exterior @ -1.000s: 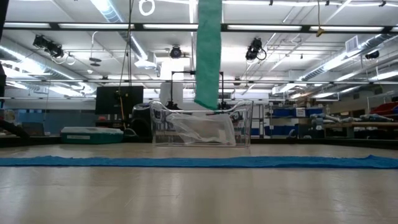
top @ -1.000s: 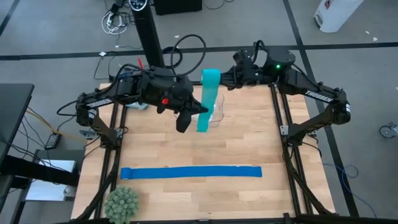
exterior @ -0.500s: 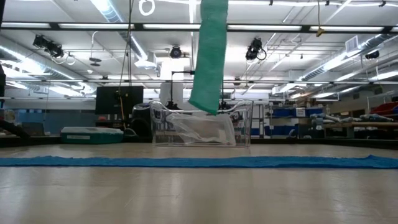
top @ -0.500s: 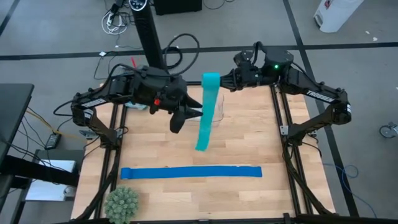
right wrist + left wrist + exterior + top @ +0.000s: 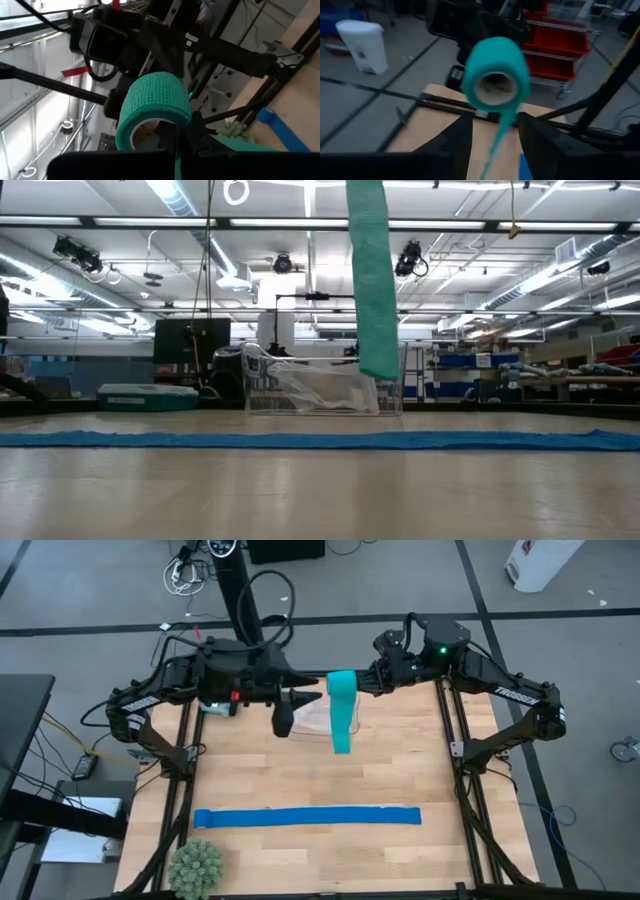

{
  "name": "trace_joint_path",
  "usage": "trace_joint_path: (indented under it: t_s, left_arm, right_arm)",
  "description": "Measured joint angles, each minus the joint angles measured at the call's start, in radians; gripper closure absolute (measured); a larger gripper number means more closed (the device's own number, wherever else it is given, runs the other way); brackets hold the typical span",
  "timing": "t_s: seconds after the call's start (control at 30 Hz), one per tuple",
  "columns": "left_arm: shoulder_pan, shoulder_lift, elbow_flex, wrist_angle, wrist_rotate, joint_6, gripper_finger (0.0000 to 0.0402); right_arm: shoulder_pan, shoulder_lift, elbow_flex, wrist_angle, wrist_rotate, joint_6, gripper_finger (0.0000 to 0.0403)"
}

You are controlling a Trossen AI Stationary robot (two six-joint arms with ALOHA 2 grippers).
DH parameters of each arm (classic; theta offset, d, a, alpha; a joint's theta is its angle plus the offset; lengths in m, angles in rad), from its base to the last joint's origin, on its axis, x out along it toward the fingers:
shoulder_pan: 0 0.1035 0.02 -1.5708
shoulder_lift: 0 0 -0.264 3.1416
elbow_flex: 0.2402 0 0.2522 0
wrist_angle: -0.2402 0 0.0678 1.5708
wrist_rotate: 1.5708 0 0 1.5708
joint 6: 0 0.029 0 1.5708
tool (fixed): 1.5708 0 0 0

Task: Roll bandage
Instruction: Roll the green bandage

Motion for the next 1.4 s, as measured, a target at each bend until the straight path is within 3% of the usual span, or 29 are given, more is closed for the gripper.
trace_joint_path:
  t_s: [0.6,0.87,1.4]
  left_arm:
    - [0.001,0.044,0.000,0.066,-0.059,0.010,0.0239]
    - [0.001,0.045,0.000,0.073,-0.138,0.017,0.0239]
    - [0.002,0.052,0.000,0.117,-0.085,0.028,0.0239]
  right_arm:
    - [0.015,-0.001,0.002,-0.019,-0.003,-0.031,0.0403]
    - [0.014,0.000,0.002,-0.037,0.007,-0.039,0.0403]
    - [0.015,0.003,0.000,-0.052,0.005,-0.056,0.0403]
